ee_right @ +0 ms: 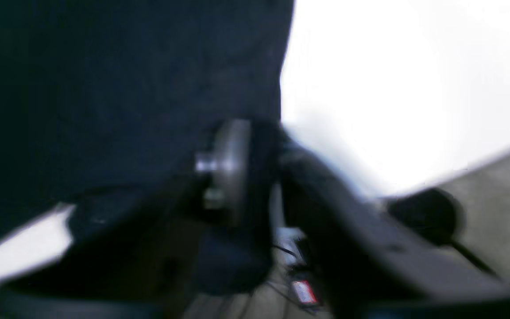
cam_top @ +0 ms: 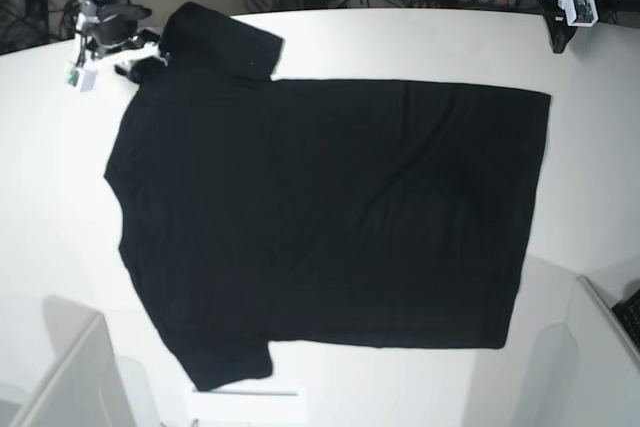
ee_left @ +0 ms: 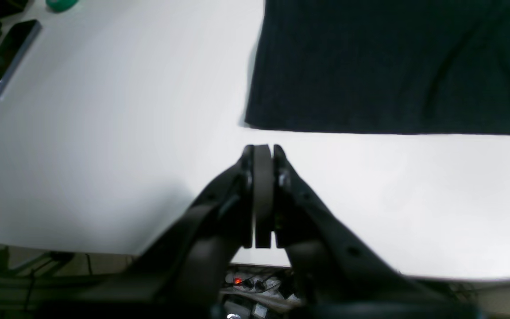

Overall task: Fold the T-shirt properly
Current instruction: 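Move both grippers down to the shoulder corners of the black T-shirt, then close both grippers on the shoulder corners and lift them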

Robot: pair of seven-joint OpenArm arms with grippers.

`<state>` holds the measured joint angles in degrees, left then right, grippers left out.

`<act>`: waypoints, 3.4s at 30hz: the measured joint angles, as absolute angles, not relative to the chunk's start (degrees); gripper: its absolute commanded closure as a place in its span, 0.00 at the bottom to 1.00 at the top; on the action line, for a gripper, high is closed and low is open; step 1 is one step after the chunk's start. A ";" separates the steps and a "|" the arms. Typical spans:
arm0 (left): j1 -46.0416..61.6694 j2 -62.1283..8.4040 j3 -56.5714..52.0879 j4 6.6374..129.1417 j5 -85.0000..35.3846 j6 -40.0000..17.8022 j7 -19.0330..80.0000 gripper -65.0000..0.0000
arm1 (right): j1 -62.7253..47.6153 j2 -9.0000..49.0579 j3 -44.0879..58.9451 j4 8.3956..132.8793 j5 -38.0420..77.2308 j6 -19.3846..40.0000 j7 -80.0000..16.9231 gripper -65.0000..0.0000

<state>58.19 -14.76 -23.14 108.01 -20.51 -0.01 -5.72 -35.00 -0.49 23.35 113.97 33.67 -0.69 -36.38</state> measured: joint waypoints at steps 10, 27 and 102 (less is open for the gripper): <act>54.08 -16.95 -28.86 107.61 -37.87 0.14 2.48 0.86 | -33.21 0.71 23.22 108.81 37.36 -0.64 -37.15 0.52; 51.13 -16.62 -31.53 107.61 -39.18 -12.73 4.97 0.43 | -31.29 2.68 23.29 102.94 37.10 -0.64 -36.69 0.52; 24.05 -11.64 -30.24 84.01 -44.23 -13.39 24.45 1.00 | -31.07 1.39 23.24 99.07 39.16 6.04 -36.93 1.00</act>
